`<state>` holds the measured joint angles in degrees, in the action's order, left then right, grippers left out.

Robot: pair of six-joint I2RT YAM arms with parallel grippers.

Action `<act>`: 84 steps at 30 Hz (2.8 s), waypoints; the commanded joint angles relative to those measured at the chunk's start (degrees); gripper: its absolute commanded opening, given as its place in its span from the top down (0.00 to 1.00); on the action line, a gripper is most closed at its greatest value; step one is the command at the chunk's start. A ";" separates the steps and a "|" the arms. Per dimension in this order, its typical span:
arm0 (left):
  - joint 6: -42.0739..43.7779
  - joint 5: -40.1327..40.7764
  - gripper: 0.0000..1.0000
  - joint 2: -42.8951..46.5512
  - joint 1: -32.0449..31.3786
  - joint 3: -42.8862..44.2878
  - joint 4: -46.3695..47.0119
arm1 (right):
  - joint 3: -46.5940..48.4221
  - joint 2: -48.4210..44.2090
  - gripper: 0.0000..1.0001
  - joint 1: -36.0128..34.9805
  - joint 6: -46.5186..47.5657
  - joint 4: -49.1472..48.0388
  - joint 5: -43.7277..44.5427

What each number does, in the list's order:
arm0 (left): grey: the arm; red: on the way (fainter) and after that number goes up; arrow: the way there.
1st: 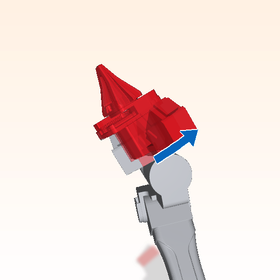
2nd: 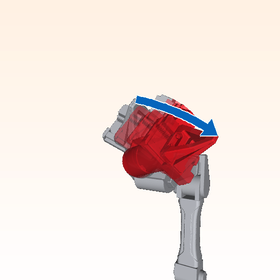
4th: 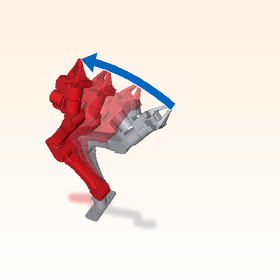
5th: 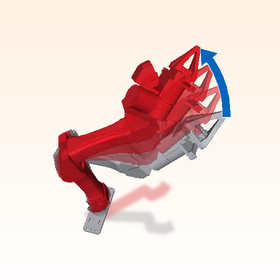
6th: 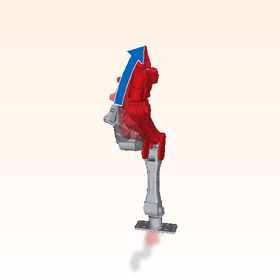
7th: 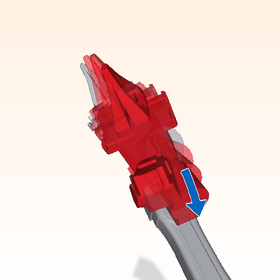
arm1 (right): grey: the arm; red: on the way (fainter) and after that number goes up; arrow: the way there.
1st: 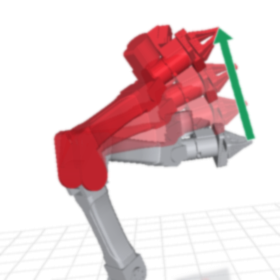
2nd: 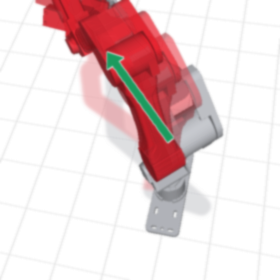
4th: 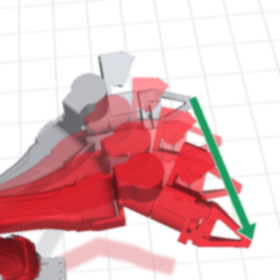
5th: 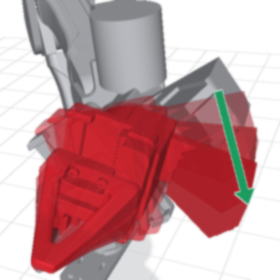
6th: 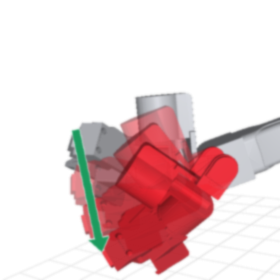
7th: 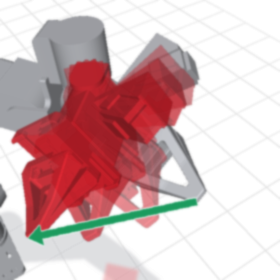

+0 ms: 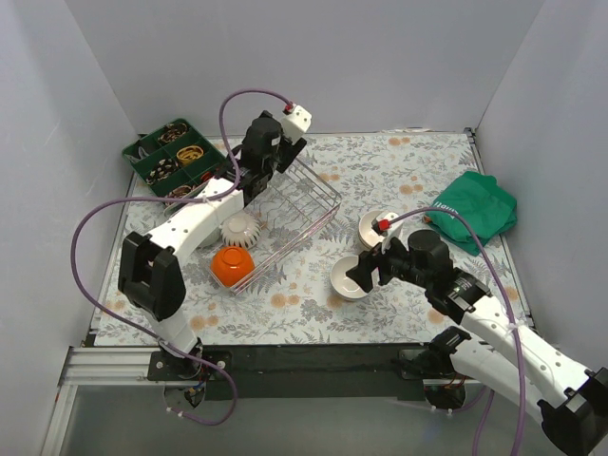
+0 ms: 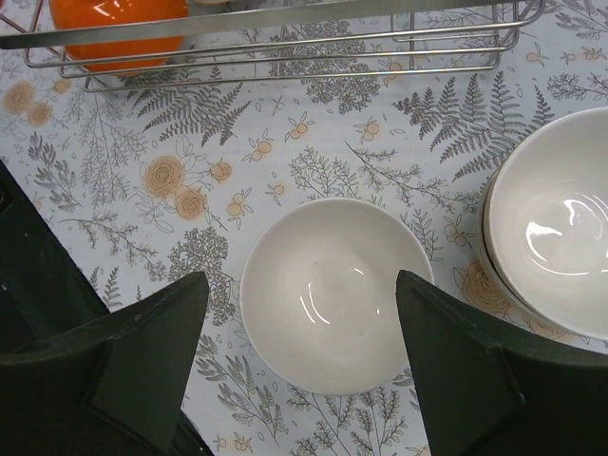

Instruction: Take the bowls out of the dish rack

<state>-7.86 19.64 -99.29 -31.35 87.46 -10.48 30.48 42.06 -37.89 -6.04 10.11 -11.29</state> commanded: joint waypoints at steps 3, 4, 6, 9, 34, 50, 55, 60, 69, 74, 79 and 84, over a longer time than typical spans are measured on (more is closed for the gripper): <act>-20.68 3.83 1.00 7.00 -0.29 0.95 -4.19 | 5.55 2.93 0.12 0.10 -1.86 -3.60 0.48; -22.71 4.26 1.00 7.26 -0.37 1.31 -5.24 | 5.99 3.46 0.12 0.01 -2.21 -4.04 0.48; -28.40 4.18 1.00 7.96 -0.37 1.31 -8.06 | 7.39 5.30 0.13 0.01 -3.27 -5.70 0.48; -34.04 3.30 1.00 9.90 -0.37 -0.18 -10.00 | 9.32 8.55 0.13 0.10 -4.50 -8.34 -0.31; -59.38 -12.16 1.00 28.62 -0.20 -20.75 2.74 | 25.77 42.03 0.16 7.22 -21.37 -36.82 -17.71; -65.44 -21.75 1.00 31.87 -0.11 -27.34 8.99 | 33.33 52.33 0.54 7.48 -24.19 -38.06 -20.61; -65.27 -21.66 1.00 32.13 -0.20 -28.04 9.34 | 32.28 51.02 0.97 7.57 -24.10 -37.88 -20.79; -63.43 -20.34 0.89 33.28 -0.20 -29.10 9.60 | 30.17 48.56 0.99 7.92 -23.67 -36.57 -20.62; -55.52 -11.04 0.02 38.64 -0.11 -31.64 9.87 | 30.07 38.54 0.99 9.50 -12.78 -10.58 -8.59; -51.21 -6.37 0.02 40.74 -0.20 -32.79 9.78 | 33.85 33.97 0.99 13.09 -7.33 7.44 -1.37; -46.46 0.21 0.02 41.45 -0.20 -33.58 10.04 | 35.70 30.98 0.99 20.12 -5.47 20.03 0.65; -43.74 3.30 0.02 41.89 -0.20 -34.99 12.06 | 36.40 30.62 0.99 26.27 -5.38 23.46 -0.13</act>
<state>-55.77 17.63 -59.16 -31.46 53.58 -0.91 62.96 74.85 -14.96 -12.05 30.06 -10.48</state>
